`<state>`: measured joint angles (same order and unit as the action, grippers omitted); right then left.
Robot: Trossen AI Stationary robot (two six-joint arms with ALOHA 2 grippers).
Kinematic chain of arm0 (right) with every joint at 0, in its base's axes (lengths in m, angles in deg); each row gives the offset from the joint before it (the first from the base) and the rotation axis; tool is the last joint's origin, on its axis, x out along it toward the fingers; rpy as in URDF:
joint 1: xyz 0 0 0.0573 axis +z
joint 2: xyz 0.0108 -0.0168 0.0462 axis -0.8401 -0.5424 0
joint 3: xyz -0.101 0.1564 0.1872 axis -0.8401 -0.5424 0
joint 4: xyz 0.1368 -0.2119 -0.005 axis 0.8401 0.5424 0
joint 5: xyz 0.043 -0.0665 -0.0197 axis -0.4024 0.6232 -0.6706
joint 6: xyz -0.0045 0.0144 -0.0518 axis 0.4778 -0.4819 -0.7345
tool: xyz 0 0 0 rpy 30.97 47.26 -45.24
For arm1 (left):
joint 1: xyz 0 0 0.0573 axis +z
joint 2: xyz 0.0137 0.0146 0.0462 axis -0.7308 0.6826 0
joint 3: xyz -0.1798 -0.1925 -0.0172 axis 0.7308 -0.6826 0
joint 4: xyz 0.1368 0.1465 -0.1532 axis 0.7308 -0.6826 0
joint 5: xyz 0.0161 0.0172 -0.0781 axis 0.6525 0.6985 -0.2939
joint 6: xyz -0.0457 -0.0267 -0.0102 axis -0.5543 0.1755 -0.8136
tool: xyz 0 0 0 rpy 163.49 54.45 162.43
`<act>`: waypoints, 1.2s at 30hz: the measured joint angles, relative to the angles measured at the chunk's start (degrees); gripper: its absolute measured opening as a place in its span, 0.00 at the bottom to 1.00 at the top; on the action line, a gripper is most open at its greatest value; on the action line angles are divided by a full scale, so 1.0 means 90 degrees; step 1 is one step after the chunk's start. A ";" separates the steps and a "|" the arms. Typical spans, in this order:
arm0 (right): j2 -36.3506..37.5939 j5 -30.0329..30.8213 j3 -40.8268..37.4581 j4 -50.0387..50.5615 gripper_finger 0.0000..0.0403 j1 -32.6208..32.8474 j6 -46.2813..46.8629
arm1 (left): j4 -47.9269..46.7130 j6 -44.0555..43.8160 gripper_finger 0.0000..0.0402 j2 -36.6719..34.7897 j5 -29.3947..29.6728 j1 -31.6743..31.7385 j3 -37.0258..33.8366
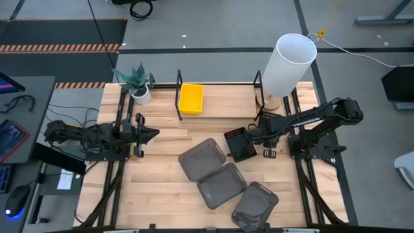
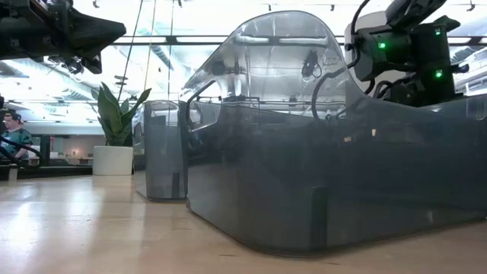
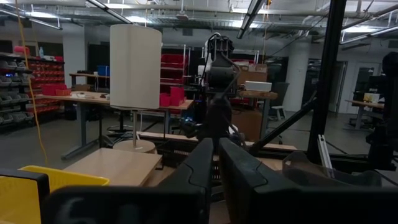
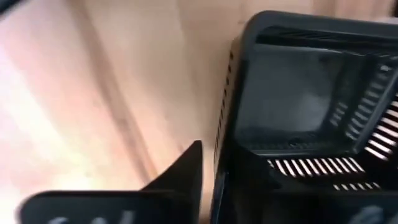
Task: Stack baskets on shelf by color
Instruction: Stack the right black bin on the left black bins
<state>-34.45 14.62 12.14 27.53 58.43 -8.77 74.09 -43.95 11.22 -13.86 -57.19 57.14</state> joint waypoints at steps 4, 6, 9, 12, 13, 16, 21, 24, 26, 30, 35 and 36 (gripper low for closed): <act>0.0000 -0.0536 0.0092 0.0146 0.04 0.0181 0.0130 | 0.0000 -0.0001 0.07 0.0000 -0.0001 -0.0001 0.0000; 0.0000 -0.0788 0.0312 0.0528 0.04 0.0326 0.0214 | 0.0000 -0.0002 0.06 0.0000 0.0000 -0.0001 0.0000; 0.0000 -0.0867 0.0910 0.1410 0.05 0.0574 0.0408 | 0.0002 -0.0002 0.06 0.0000 0.0000 -0.0002 0.0000; 0.0000 -0.0875 0.1642 0.2260 0.03 0.0796 0.0508 | 0.0000 -0.0002 0.07 0.0000 0.0000 -0.0002 0.0000; 0.0000 -0.0877 0.1890 0.2452 0.03 0.0868 0.0509 | 0.0001 -0.0002 0.07 0.0000 -0.0001 0.0000 0.0000; 0.0000 -0.0857 0.2646 0.2700 0.03 0.1096 0.0507 | 0.0002 -0.0002 0.08 0.0000 0.0000 -0.0002 0.0000; 0.0002 -0.0441 0.3492 0.2253 0.03 0.1465 0.0498 | 0.0000 -0.0002 0.09 0.0000 -0.0001 -0.0002 0.0000; 0.0000 -0.0321 0.3555 0.1630 0.03 0.1646 0.0340 | 0.0000 -0.0002 0.08 0.0000 -0.0001 0.0000 0.0000; -0.0073 -0.0222 0.3538 0.1351 0.03 0.1739 0.0264 | 0.0001 -0.0002 0.07 0.0000 0.0000 -0.0001 0.0000; -0.0402 -0.0176 0.3526 0.1268 0.03 0.1819 0.0211 | 0.0002 -0.0002 0.06 0.0000 0.0000 0.0000 0.0000; -0.0843 -0.0319 0.3526 0.1280 0.03 0.1815 0.0097 | 0.0000 -0.0002 0.08 0.0000 0.0000 -0.0002 0.0000; -0.0916 -0.0330 0.3524 0.1286 0.03 0.1795 0.0047 | 0.0000 -0.0002 0.08 -0.0002 0.0000 -0.0002 0.0000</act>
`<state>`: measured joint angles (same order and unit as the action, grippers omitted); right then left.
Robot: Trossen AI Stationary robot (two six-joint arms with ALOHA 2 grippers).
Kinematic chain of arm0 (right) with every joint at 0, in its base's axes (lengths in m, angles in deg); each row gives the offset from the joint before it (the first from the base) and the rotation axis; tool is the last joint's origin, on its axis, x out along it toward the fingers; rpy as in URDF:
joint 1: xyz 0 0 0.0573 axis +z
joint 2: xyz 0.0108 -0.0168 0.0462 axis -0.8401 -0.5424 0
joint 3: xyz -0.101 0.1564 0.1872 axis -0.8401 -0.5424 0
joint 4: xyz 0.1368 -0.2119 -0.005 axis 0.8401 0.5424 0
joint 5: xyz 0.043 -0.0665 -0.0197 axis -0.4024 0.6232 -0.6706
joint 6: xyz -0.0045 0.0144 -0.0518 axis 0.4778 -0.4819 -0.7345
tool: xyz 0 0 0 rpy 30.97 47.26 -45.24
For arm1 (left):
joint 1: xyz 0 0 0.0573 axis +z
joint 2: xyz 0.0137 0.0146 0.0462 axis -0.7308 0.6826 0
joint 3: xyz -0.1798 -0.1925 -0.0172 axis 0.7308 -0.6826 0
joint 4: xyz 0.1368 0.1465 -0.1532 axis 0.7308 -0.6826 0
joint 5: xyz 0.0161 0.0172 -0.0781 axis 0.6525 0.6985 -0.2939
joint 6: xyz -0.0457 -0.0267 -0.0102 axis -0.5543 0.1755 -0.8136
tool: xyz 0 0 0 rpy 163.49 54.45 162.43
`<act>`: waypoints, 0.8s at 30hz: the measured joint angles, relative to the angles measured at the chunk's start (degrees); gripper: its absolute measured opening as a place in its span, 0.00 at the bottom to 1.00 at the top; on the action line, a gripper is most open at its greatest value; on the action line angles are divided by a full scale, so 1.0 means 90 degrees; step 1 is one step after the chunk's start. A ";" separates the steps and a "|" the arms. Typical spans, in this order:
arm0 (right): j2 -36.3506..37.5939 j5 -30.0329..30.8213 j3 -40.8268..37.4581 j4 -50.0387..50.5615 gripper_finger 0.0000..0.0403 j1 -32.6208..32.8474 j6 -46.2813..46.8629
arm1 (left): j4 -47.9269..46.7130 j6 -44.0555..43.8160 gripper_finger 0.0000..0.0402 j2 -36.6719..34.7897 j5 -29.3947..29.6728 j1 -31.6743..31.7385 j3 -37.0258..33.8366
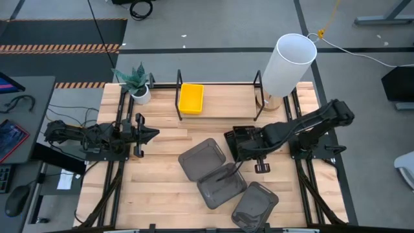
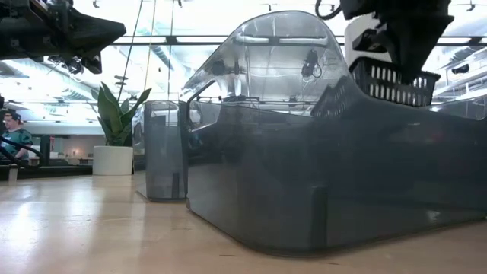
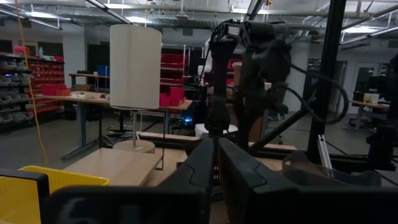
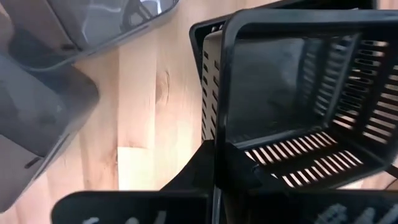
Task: Stack baskets on shelf by color
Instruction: Stack the right black bin on the left black bins
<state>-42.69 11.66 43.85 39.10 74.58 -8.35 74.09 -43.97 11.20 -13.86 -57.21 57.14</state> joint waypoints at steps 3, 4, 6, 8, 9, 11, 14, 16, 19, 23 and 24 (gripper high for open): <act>-0.0203 0.0002 0.0002 0.0002 0.03 -0.0073 -0.0055 | 0.0002 0.0000 0.09 0.0002 -0.0002 0.0000 0.0000; -0.0262 0.0021 0.0000 -0.0005 0.03 -0.0107 -0.0056 | 0.0000 0.0000 0.09 0.0002 0.0000 0.0001 0.0000; -0.0370 0.0110 0.0000 0.0010 0.03 -0.0169 -0.0057 | 0.0002 0.0000 0.08 0.0002 0.0000 0.0002 0.0000; -0.0453 0.0144 0.0004 0.0010 0.03 -0.0238 -0.0113 | 0.0000 0.0000 0.08 0.0002 0.0000 0.0001 0.0000; -0.0463 0.0143 0.0005 0.0017 0.03 -0.0266 -0.0159 | 0.0000 0.0000 0.07 0.0002 0.0000 0.0000 0.0000; -0.0449 0.0144 0.0015 -0.0006 0.03 -0.0326 -0.0192 | 0.0002 0.0000 0.07 0.0002 0.0000 0.0002 0.0000; -0.0434 0.0142 0.0015 -0.0037 0.03 -0.0384 -0.0118 | 0.0001 0.0000 0.06 0.0002 0.0000 0.0001 0.0000; -0.0448 0.0148 0.0015 -0.0141 0.04 -0.0384 -0.0116 | 0.0000 0.0000 0.06 0.0002 0.0000 0.0002 0.0000; -0.0452 0.0147 0.0016 -0.0252 0.04 -0.0350 -0.0251 | 0.0000 0.0000 0.07 0.0002 0.0000 0.0000 0.0000; -0.0441 0.0312 0.0244 0.0000 0.03 -0.0350 -0.0135 | 0.0000 0.0000 0.08 0.0001 0.0000 0.0001 0.0000; -0.0441 0.0312 0.0345 0.0050 0.03 -0.0352 -0.0118 | 0.0000 0.0000 0.09 0.0002 0.0000 0.0002 0.0000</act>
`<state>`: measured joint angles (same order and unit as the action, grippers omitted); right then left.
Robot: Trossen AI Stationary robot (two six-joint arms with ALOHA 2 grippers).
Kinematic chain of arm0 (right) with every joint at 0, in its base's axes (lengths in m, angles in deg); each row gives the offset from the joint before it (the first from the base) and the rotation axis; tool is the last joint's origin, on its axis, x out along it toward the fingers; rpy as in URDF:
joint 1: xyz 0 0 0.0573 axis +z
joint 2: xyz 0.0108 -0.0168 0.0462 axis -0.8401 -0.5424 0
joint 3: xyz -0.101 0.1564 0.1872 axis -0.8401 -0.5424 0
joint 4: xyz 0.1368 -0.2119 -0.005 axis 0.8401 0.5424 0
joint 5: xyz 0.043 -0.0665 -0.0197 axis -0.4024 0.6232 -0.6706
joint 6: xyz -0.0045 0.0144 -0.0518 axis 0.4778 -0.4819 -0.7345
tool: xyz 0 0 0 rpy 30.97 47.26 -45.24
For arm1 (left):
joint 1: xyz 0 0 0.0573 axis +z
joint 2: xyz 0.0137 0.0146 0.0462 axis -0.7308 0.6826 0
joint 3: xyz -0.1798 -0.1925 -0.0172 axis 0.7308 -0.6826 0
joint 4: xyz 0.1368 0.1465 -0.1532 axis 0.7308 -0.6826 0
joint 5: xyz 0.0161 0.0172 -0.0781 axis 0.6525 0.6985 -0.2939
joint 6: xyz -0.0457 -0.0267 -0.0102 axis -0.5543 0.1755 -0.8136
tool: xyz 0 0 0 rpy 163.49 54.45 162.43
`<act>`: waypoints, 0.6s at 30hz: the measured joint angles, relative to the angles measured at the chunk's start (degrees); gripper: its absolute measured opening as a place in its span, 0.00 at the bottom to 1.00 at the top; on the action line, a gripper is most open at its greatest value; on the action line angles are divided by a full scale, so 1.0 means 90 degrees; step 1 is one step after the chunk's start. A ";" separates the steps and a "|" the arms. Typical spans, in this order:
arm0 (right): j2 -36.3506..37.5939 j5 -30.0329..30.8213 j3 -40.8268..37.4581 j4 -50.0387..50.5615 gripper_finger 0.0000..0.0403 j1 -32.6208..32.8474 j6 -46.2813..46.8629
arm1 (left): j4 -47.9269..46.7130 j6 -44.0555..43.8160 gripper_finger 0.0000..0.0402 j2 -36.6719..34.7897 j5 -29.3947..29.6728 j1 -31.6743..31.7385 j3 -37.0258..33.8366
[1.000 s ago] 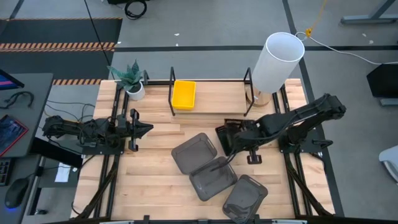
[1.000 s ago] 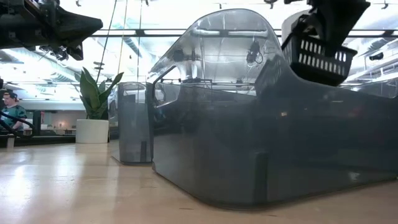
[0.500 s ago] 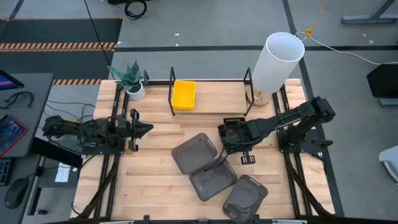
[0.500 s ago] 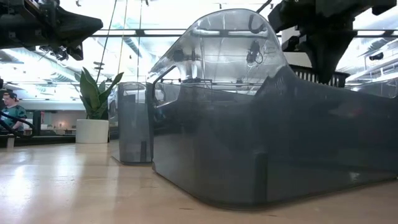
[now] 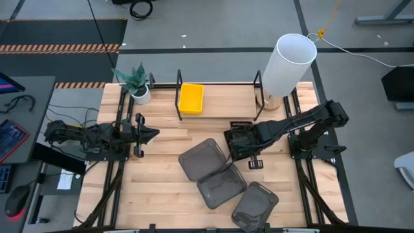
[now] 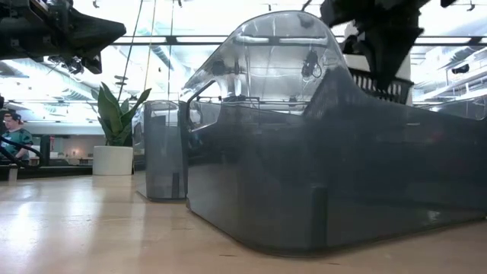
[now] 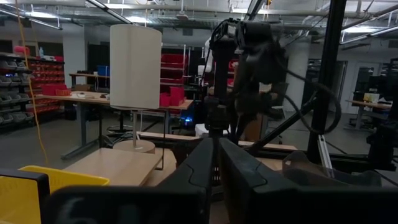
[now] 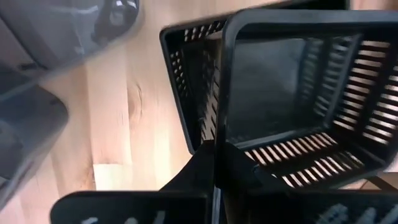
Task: Stack baskets on shelf by color
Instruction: Stack the right black bin on the left black bins
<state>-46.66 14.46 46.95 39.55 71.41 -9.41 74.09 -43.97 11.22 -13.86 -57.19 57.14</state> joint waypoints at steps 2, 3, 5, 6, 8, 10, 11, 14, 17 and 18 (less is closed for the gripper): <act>0.0000 -0.0003 0.0211 0.0085 0.03 0.0009 0.0015 | 0.0000 0.0000 0.09 -0.0002 0.0000 -0.0002 0.0000; 0.0001 -0.0002 0.0317 0.0100 0.03 0.0024 0.0014 | 0.0000 0.0000 0.09 0.0000 0.0000 -0.0002 0.0000; 0.0003 -0.0003 0.0486 0.0051 0.04 0.0046 -0.0052 | 0.0001 0.0000 0.09 0.0000 0.0000 -0.0001 0.0000; 0.0005 -0.0002 0.0523 0.0021 0.03 0.0061 -0.0085 | 0.0000 0.0000 0.09 0.0000 0.0000 -0.0001 0.0000; 0.0010 -0.0005 0.0530 -0.0036 0.03 0.0075 -0.0087 | 0.0002 0.0000 0.08 -0.0002 0.0000 0.0000 0.0000; 0.0002 -0.0019 0.0530 -0.0058 0.03 0.0075 -0.0083 | 0.0000 0.0000 0.07 0.0000 0.0000 0.0000 0.0000; 0.0002 -0.0034 0.0500 -0.0088 0.03 0.0074 -0.0080 | 0.0000 0.0002 0.07 0.0000 0.0000 0.0000 0.0000; -0.0007 -0.0054 0.0351 -0.0167 0.03 0.0073 -0.0075 | 0.0000 0.0000 0.06 -0.0002 0.0000 -0.0002 0.0000; -0.0005 -0.0058 0.0146 -0.0211 0.03 0.0073 -0.0037 | 0.0000 0.0000 0.07 0.0000 0.0000 -0.0002 0.0000; -0.0005 -0.0056 0.0060 -0.0210 0.04 0.0073 -0.0036 | 0.0000 0.0002 0.07 0.0000 0.0000 -0.0001 0.0000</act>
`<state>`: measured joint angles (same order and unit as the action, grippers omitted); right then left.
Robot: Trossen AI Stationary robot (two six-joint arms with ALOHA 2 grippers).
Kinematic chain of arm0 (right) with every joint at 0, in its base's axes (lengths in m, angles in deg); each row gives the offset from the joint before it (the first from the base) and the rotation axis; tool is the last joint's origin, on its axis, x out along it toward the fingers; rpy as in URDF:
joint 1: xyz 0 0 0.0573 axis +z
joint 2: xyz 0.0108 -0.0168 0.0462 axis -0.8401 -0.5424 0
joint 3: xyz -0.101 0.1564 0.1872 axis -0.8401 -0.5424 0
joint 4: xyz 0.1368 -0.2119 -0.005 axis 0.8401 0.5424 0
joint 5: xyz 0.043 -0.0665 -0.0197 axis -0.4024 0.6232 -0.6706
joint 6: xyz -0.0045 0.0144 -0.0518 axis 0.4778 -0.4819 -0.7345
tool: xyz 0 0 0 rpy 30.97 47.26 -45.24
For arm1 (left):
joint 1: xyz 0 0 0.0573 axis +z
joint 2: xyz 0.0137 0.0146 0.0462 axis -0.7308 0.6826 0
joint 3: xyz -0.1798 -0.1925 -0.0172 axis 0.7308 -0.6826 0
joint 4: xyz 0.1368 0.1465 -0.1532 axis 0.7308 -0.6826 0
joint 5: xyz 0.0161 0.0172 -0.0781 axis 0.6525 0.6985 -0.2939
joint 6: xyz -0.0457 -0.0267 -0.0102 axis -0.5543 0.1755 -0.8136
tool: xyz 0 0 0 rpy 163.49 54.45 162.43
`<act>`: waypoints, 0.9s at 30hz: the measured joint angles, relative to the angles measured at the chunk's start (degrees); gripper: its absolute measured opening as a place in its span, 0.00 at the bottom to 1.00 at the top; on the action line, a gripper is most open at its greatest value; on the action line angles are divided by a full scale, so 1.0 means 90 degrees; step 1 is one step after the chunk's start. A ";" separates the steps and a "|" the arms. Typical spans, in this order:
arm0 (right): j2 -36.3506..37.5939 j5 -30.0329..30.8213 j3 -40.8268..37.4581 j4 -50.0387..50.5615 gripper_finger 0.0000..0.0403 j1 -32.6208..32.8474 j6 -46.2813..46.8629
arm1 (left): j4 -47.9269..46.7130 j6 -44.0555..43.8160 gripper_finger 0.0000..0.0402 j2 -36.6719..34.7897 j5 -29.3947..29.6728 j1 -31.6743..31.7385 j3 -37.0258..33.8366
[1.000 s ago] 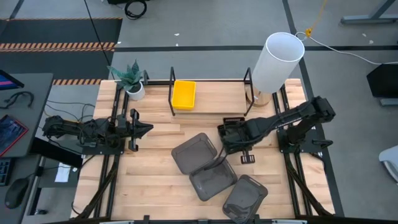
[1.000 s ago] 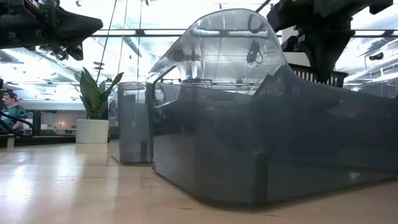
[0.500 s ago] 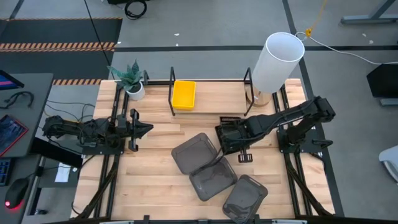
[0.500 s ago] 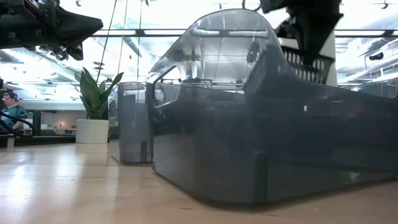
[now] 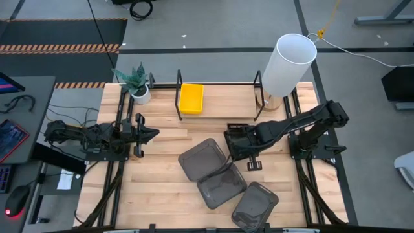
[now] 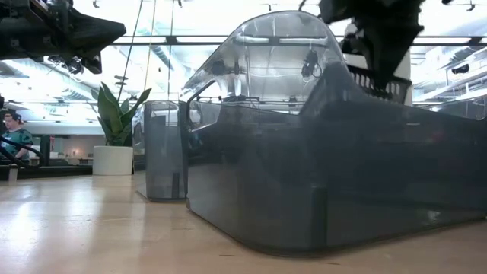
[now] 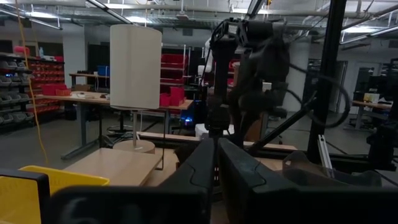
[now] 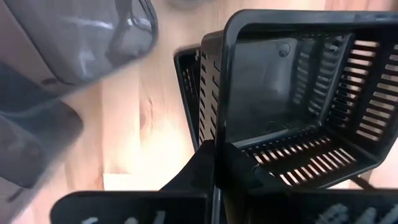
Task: Stack baskets on shelf by color
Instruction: Stack the right black bin on the left black bins
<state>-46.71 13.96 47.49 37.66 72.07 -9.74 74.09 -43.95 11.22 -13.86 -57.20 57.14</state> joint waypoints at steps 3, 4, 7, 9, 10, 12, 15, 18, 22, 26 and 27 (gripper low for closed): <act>0.0000 0.0000 -0.0273 -0.0030 0.03 0.0000 0.0000 | 0.0000 -0.0001 0.08 -0.0001 0.0000 0.0000 0.0000; 0.0000 -0.0002 -0.0368 -0.0061 0.04 -0.0006 -0.0010 | 0.0002 0.0000 0.09 0.0000 0.0000 0.0001 0.0000; 0.0000 0.0034 -0.0620 -0.0167 0.03 -0.0095 -0.0072 | 0.0000 0.0001 0.09 0.0000 0.0000 -0.0001 0.0000; 0.0000 0.0046 -0.0733 -0.0173 0.04 -0.0206 -0.0102 | 0.0000 -0.0002 0.08 0.0000 0.0000 -0.0002 0.0000; 0.0000 0.0094 -0.0777 -0.0163 0.04 -0.0280 -0.0104 | 0.0000 0.0001 0.08 0.0000 0.0000 -0.0002 0.0000; -0.0002 0.0305 -0.0843 -0.0160 0.04 -0.0431 -0.0099 | 0.0000 -0.0002 0.07 -0.0001 0.0000 0.0000 0.0000; -0.0002 0.0430 -0.0876 -0.0195 0.04 -0.0684 -0.0067 | 0.0000 -0.0002 0.06 0.0000 0.0000 0.0000 0.0000; -0.0002 0.0240 -0.0878 -0.0331 0.06 -0.0879 -0.0047 | 0.0000 -0.0002 0.07 0.0000 0.0000 -0.0001 0.0000; -0.0002 -0.0009 -0.0880 -0.0342 0.13 -0.0976 -0.0044 | 0.0002 0.0000 0.08 -0.0001 0.0001 0.0000 0.0000; -0.0005 -0.0069 -0.0825 -0.0281 0.21 -0.0979 -0.0040 | 0.0000 -0.0002 0.09 0.0000 0.0002 0.0001 0.0000; -0.0005 -0.0070 -0.0756 -0.0249 0.24 -0.0976 -0.0025 | 0.0000 -0.0002 0.08 0.0000 0.0000 -0.0001 0.0000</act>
<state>-46.75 13.33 40.69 35.41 63.28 -9.97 74.09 -43.97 11.22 -13.86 -57.20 57.14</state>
